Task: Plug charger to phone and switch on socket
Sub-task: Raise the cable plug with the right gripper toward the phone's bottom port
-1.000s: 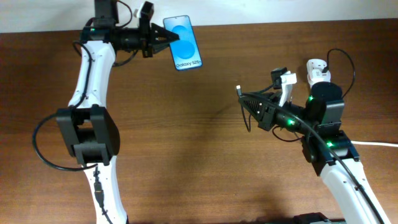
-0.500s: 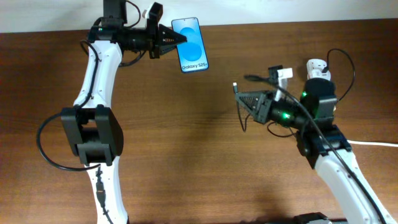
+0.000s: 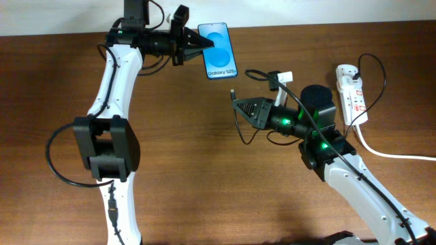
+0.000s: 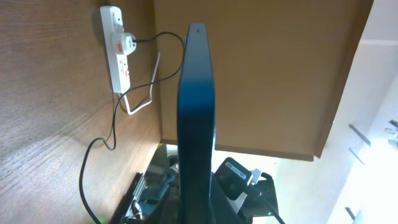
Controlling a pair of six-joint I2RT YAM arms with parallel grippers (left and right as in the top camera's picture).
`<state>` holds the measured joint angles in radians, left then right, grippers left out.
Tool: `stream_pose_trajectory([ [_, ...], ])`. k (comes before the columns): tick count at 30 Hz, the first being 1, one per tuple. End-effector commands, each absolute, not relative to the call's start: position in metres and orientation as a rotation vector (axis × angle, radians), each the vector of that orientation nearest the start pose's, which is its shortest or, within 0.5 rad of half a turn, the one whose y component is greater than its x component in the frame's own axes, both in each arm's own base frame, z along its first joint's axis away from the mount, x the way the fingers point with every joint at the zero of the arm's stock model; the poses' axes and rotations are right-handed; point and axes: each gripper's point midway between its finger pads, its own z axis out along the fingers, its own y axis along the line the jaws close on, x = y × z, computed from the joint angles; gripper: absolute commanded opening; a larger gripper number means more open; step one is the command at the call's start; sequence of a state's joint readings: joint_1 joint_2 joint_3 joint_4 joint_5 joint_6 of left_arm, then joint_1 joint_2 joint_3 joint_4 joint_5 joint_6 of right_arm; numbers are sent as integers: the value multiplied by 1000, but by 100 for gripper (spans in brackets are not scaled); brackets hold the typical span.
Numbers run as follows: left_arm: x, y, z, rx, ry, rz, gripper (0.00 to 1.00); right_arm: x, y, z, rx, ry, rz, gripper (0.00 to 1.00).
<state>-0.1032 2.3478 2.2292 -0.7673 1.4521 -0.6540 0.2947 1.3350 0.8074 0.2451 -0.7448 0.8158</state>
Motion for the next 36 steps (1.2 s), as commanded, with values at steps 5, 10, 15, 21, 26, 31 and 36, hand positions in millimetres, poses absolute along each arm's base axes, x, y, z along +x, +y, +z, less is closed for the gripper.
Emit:
stream_pose_trajectory([
  [5,478,-246,271,233,2269,-2169,0,350,227,242,-27,2020,1415,4],
  [10,478,-246,272,248,2260,-2164,0,356,229,234,15,2035,1439,4],
  [15,478,-246,272,273,2245,-2157,0,359,230,236,7,2020,1440,4],
  [21,480,-242,273,293,2225,-2140,0,360,230,242,22,2008,1457,4],
  [26,481,-241,273,290,2223,-2138,0,360,230,242,21,2008,1457,4],
  [31,480,-241,274,295,2219,-2147,0,360,230,242,19,2008,1459,4],
  [36,480,-242,274,297,2219,-2148,0,360,230,242,21,2007,1456,4],
])
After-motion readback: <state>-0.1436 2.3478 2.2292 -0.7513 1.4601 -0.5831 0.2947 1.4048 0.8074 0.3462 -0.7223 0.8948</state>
